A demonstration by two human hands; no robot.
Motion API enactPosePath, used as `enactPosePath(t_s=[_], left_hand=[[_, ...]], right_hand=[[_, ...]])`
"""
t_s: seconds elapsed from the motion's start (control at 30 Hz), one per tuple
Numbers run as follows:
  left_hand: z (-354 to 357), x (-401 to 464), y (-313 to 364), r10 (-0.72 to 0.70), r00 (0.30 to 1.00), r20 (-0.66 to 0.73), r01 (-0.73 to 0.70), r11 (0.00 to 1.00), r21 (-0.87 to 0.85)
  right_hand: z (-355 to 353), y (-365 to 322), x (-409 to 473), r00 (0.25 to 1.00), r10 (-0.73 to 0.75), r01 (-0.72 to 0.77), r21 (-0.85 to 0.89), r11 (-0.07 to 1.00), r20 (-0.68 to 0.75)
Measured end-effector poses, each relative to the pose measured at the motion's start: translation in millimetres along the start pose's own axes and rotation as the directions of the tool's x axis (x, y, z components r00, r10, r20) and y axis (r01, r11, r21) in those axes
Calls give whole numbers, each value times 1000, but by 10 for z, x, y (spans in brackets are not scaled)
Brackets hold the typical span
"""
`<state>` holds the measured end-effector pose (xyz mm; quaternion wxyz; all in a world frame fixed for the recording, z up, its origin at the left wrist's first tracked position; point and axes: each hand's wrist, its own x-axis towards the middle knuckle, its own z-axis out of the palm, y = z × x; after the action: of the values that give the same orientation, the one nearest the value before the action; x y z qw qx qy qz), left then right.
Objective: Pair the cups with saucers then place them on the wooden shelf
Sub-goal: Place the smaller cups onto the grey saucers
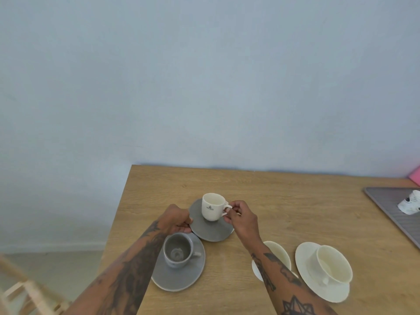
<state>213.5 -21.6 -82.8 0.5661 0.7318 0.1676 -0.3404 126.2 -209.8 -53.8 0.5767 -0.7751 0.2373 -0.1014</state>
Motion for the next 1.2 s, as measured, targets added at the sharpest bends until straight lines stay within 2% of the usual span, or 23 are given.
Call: enactPosePath(t_s=[0.2, 0.5, 0.63, 0.8, 1.0, 1.2], left_hand=[[7, -8, -7, -18, 1000, -2, 18, 1000, -12], [43, -158, 174, 28, 999, 16, -28, 999, -37], [70, -333, 337, 94, 995, 16, -93, 994, -60], [151, -697, 445, 142, 990, 6, -140, 980, -138], [297, -1148, 334, 161, 983, -91, -175, 969, -176], [554, -1615, -109, 116, 980, -162, -158, 949, -274]], right_hand=[[-86, 93, -101, 1000, 2, -3, -75, 997, -10], [-241, -53, -114, 1000, -3, 4, -44, 999, 22], [-406, -209, -68, 997, -18, 15, 42, 999, 77], [-622, -412, -39, 975, 29, -72, 191, 979, 219], [-831, -425, -180, 949, 8, -78, 211, 974, 314], [-992, -279, -455, 924, -58, -17, 191, 981, 379]])
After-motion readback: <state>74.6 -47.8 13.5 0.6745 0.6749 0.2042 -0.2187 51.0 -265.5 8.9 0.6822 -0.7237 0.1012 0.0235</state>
